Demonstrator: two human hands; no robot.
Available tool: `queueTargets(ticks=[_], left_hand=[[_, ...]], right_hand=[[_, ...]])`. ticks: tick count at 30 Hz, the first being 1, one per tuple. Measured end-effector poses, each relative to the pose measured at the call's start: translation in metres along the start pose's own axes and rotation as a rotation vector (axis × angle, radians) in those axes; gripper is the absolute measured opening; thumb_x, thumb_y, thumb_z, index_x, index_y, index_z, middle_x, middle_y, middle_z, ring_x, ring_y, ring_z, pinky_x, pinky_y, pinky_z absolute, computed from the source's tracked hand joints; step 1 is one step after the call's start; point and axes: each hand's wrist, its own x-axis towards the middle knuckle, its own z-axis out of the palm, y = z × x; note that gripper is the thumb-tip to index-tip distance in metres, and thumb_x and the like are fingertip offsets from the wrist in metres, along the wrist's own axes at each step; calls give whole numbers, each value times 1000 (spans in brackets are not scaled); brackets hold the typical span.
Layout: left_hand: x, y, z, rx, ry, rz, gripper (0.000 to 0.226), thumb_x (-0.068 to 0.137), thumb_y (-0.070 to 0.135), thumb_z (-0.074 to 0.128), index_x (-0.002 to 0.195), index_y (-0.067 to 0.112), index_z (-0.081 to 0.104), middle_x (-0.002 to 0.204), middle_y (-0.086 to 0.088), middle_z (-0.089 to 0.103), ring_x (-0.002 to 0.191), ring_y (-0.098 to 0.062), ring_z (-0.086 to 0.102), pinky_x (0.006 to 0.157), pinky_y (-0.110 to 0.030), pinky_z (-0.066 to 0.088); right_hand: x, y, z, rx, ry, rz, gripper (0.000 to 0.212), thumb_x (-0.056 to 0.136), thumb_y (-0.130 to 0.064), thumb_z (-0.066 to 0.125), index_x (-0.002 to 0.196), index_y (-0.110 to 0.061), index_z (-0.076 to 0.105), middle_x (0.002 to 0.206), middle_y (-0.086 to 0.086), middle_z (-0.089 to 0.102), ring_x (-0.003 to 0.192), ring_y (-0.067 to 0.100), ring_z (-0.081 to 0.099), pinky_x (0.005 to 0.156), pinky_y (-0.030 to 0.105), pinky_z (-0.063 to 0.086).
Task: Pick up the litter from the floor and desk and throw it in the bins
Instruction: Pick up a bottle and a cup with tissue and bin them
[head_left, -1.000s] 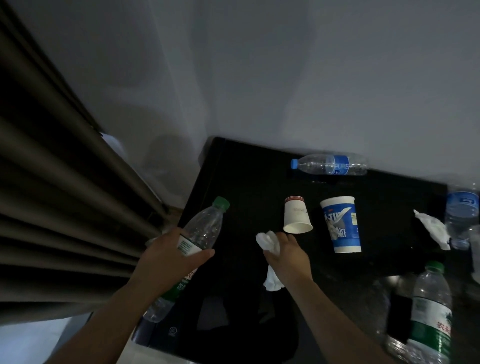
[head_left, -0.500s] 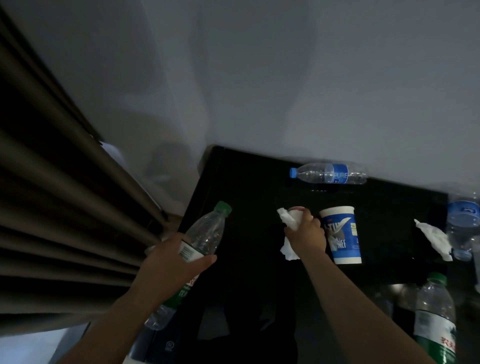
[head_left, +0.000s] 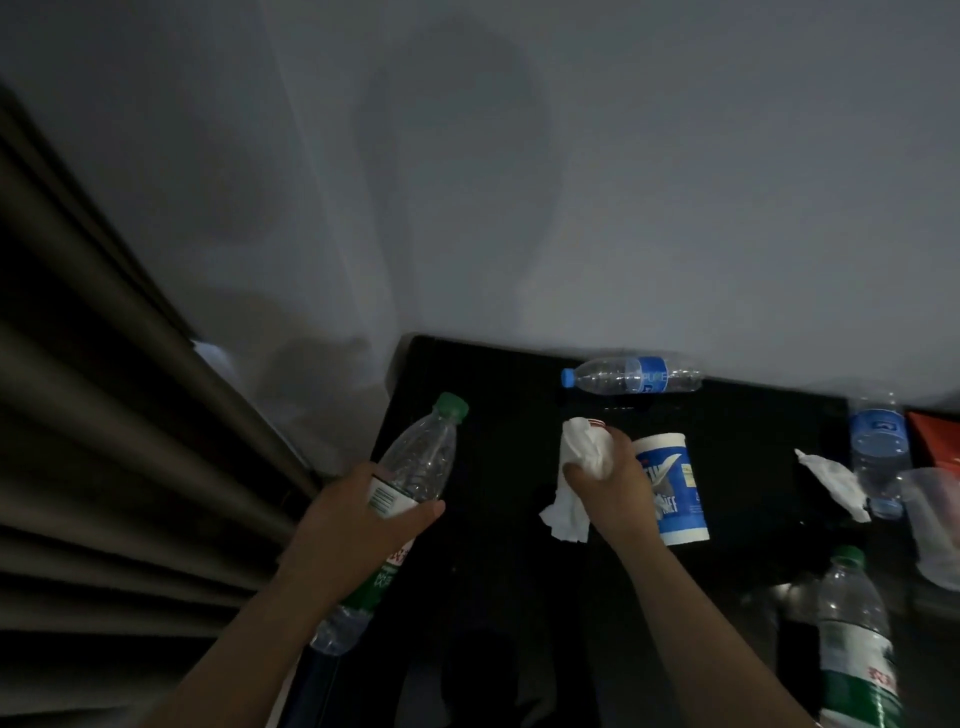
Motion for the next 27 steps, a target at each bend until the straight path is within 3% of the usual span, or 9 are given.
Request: queueTargets(ticks=[4, 9, 15, 20, 23, 27], left_hand=[[7, 18, -14, -32, -22, 108, 51, 54, 67, 76, 87, 32, 61, 80, 8, 69, 69, 1, 65, 56, -14, 45], [3, 54, -40, -100, -102, 300, 48, 57, 64, 76, 90, 33, 59, 80, 12, 69, 66, 5, 64, 56, -19, 45], [-28, 92, -61, -240, -275, 522, 47, 55, 60, 78, 90, 33, 62, 81, 19, 70, 68, 4, 66, 60, -22, 49], [-75, 126, -60, -295, -463, 667, 54, 49, 64, 76, 91, 33, 62, 82, 14, 71, 68, 2, 67, 54, -16, 49], [-113, 148, -50, -332, -582, 754, 61, 43, 68, 71, 91, 31, 62, 81, 17, 70, 69, 1, 67, 50, -12, 49], [-173, 170, -27, -364, -740, 862, 56, 47, 65, 71, 91, 30, 64, 81, 15, 71, 69, -1, 68, 51, -12, 49]], right_hand=[[-34, -42, -26, 106, 89, -63, 61, 82, -30, 70, 135, -32, 38, 98, -21, 48, 83, 0, 50, 60, 19, 41], [-102, -98, -67, 273, 287, -170, 58, 82, -28, 71, 130, -40, 41, 107, -23, 54, 94, -2, 57, 64, 12, 44], [-197, -145, -104, 328, 517, -265, 51, 80, -29, 72, 110, -59, 45, 104, -28, 60, 92, -9, 61, 60, 11, 51], [-279, -157, -125, 310, 714, -243, 51, 78, -34, 71, 121, -48, 48, 107, -24, 62, 93, -7, 61, 63, 9, 51], [-324, -153, -142, 283, 851, -177, 56, 77, -35, 73, 127, -41, 48, 111, -18, 63, 95, -3, 62, 71, 19, 53], [-390, -137, -169, 224, 1068, -84, 52, 76, -35, 73, 121, -47, 50, 104, -27, 63, 92, -9, 60, 70, 20, 47]])
